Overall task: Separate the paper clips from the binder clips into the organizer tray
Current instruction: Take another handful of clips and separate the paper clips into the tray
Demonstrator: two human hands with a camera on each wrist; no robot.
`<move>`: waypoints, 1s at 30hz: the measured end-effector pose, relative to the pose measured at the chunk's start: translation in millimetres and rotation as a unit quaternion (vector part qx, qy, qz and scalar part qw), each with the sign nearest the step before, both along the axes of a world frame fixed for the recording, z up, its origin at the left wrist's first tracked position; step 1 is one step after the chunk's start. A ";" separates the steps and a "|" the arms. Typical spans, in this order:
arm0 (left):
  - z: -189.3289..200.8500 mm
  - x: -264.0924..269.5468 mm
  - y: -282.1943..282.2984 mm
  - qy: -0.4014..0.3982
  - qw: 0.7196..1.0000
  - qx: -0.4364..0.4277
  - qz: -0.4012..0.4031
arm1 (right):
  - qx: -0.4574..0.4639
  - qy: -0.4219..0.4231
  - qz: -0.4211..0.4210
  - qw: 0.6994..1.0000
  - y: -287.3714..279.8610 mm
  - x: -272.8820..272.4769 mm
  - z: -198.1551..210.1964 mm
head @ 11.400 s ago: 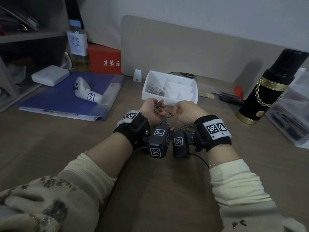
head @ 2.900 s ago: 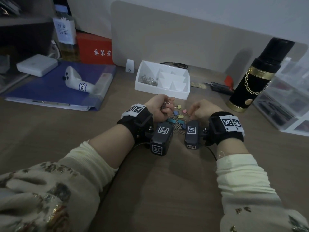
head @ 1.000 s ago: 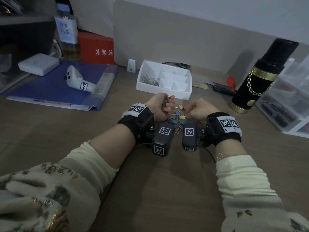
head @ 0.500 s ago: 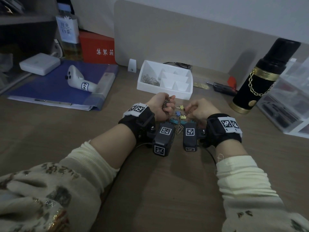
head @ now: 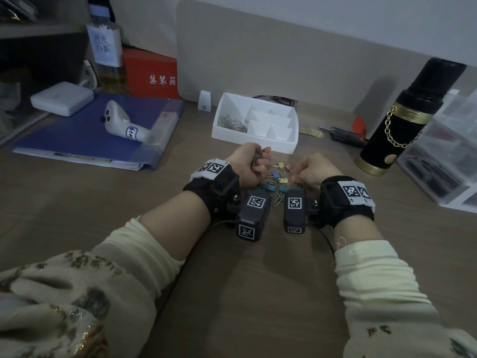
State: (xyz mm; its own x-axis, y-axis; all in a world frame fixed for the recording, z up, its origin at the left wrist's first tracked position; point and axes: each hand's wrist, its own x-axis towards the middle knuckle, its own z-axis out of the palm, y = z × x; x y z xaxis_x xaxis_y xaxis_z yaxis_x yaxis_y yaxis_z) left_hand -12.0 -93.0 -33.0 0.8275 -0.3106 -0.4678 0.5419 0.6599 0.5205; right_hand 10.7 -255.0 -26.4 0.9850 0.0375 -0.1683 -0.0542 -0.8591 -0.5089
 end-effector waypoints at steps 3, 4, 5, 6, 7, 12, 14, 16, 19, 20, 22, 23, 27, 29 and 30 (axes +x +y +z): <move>0.0 -0.1 -0.1 -0.001 1.000 0.000 -0.001 | -0.028 0.011 0.007 1.000 1.5 -0.7 1.3; 0.1 -0.2 -0.2 -0.001 1.000 0.002 0.000 | -0.037 0.012 0.012 0.999 1.9 -0.4 1.5; 0.3 -0.4 -0.2 -0.002 1.000 0.002 0.000 | -0.045 0.014 0.018 0.999 2.2 -0.5 1.4; 0.3 -0.5 -0.3 -0.002 1.000 0.002 -0.001 | -0.052 0.016 0.025 0.998 2.4 -0.8 1.5; 0.5 -0.8 -0.3 -0.003 1.000 0.002 -0.001 | -0.059 0.016 0.033 0.998 2.8 -1.2 1.7; 0.6 -1.4 0.1 -0.002 1.000 0.001 0.004 | -0.084 -0.010 0.048 0.995 4.8 -3.3 4.2; 0.7 -1.3 0.5 -0.001 1.000 0.001 0.008 | -0.069 -0.033 0.039 0.996 5.2 -3.7 5.7; 0.7 -1.0 0.6 0.001 1.000 0.002 0.010 | -0.048 -0.066 0.035 0.996 5.0 -4.2 9.2; 0.4 -0.4 0.4 0.008 1.000 0.004 0.006 | 0.000 -0.135 0.052 0.989 7.2 -4.6 16.3; 0.3 -0.4 0.4 0.011 1.000 0.004 0.004 | 0.025 -0.159 0.062 0.985 9.7 -4.9 17.9; 0.2 -0.4 -0.3 0.018 1.000 0.007 0.001 | 0.094 -0.202 0.093 0.970 15.6 -7.5 20.2; 0.4 -0.9 -0.7 0.021 1.000 0.007 0.002 | 0.130 -0.215 0.110 0.962 19.0 -9.9 21.5; 1.3 -2.9 -2.8 0.028 0.999 -0.004 -0.019 | 0.180 -0.214 0.181 0.943 29.6 -20.1 26.8; 1.7 -3.0 -3.2 0.020 0.999 -0.005 -0.032 | 0.203 -0.161 0.208 0.943 33.8 -25.2 27.4; 1.4 -2.2 -3.2 0.016 0.999 -0.002 -0.037 | 0.210 -0.137 0.214 0.944 34.4 -25.8 27.0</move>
